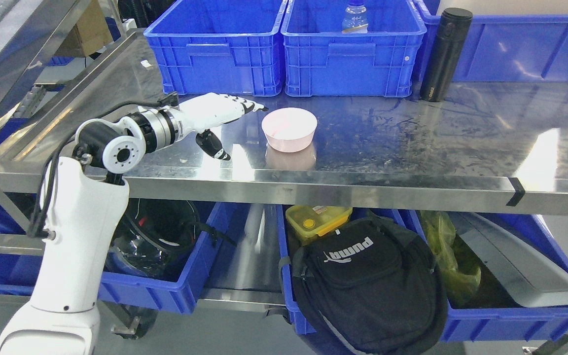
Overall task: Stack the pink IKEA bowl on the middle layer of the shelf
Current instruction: 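Reach the left hand to the pink bowl's rim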
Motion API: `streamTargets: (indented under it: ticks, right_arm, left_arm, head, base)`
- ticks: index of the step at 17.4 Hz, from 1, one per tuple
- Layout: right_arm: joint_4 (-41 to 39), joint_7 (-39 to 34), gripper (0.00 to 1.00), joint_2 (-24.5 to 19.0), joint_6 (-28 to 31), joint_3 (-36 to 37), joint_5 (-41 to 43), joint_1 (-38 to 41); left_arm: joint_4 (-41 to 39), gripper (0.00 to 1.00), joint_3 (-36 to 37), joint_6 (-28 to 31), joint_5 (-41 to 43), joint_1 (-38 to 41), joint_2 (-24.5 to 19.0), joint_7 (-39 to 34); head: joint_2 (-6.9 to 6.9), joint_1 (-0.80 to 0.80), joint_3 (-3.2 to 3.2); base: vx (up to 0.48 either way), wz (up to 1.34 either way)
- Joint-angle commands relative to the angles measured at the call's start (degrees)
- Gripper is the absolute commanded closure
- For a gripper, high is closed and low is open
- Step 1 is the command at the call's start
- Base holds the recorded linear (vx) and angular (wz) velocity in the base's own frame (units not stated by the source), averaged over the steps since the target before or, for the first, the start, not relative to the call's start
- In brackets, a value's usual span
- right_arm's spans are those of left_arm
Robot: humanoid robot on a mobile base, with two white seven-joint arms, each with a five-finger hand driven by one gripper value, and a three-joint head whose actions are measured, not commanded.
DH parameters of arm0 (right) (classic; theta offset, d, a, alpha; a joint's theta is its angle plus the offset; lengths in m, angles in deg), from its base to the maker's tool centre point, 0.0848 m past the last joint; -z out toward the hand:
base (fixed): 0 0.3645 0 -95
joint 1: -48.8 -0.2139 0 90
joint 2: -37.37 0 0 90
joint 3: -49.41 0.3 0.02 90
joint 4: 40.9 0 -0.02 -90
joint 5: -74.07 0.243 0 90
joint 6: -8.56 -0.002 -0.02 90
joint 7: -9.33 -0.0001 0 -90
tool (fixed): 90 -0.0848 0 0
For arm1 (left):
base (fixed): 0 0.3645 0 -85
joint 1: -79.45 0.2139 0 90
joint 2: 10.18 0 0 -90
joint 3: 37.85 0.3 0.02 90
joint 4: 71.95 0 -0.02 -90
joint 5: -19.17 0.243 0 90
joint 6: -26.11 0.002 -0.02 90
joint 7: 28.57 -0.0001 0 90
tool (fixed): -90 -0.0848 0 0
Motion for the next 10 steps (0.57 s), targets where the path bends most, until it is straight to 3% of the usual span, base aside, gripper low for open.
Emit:
streamTargets:
  ticks: [1,10]
  right_arm:
    - [-1.0,0.0,0.0,1.0,0.0,0.0,0.0,1.2]
    - [-1.0,0.0,0.0,1.0,0.0,0.0,0.0,1.2]
  left_arm:
    - [14.8,0.1,6.9,-0.9,6.9,-5.2,11.0,0.0]
    - [22.4,0.17,7.8,-1.4,10.1,-8.3,13.8,-0.8]
  head:
    - [0.0,0.0,0.0]
    - [0.0,0.0,0.0]
  base:
    - [0.0,0.0]
    - [0.0,0.0]
